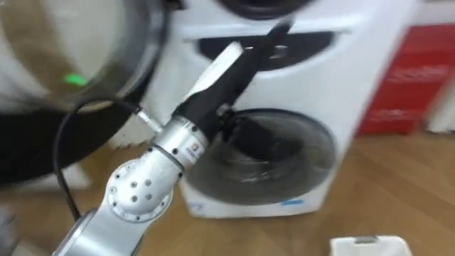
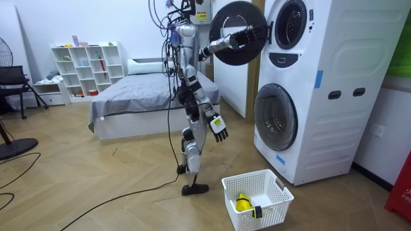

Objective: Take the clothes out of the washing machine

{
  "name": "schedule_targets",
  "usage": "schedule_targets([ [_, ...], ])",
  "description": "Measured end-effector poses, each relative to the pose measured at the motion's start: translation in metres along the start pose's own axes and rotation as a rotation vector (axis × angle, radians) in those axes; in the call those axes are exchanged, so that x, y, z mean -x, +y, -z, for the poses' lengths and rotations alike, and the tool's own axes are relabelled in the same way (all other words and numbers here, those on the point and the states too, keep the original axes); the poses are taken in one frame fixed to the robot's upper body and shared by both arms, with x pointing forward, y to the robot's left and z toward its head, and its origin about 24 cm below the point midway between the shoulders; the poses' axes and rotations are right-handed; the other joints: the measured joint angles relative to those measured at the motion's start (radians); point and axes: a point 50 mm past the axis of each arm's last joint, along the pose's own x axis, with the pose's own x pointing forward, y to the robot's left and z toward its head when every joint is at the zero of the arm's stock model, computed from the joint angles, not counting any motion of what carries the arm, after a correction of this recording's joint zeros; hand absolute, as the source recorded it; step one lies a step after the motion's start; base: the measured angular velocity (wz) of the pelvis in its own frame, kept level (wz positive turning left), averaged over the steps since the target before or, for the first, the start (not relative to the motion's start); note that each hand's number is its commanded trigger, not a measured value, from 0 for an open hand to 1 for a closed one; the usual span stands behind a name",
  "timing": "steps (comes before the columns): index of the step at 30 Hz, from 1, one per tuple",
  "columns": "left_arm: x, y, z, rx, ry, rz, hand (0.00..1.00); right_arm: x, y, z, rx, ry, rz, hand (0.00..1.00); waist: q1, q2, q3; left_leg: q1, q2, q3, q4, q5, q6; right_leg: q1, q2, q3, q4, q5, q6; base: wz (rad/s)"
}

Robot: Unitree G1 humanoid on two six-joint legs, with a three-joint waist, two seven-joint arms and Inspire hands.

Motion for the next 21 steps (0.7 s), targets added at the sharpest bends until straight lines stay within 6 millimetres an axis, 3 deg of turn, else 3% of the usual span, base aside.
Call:
schedule_targets([
  [4,0.006,-0.01,0.004,0.019,-0.021,0.091,0.0,0.0,0.001,0.001,-0.049,-0.019,-0.01,0.0,-0.023,0.002,-0.0013,0.025,0.013,0.004,-0.007,-0.001,-0.001,0.001,0.012,-0.025,0.006,-0.003,-0.018,-0.12],
  [12,0.011,-0.017,0.004,0.023,-0.068,0.135,0.0,0.0,0.005,0.001,-0.05,-0.018,-0.04,0.0,-0.01,-0.024,0.0024,0.046,0.021,0.0,-0.022,-0.006,-0.014,0.011,0.021,-0.032,0.005,-0.002,-0.019,0.04],
  [21,0.011,-0.019,0.01,0.024,-0.066,0.153,0.0,0.0,0.004,-0.001,-0.058,-0.04,-0.035,0.0,-0.011,-0.026,0.0043,0.046,0.023,-0.001,-0.034,-0.006,-0.014,0.014,0.023,-0.034,0.003,-0.003,-0.021,0.0],
])
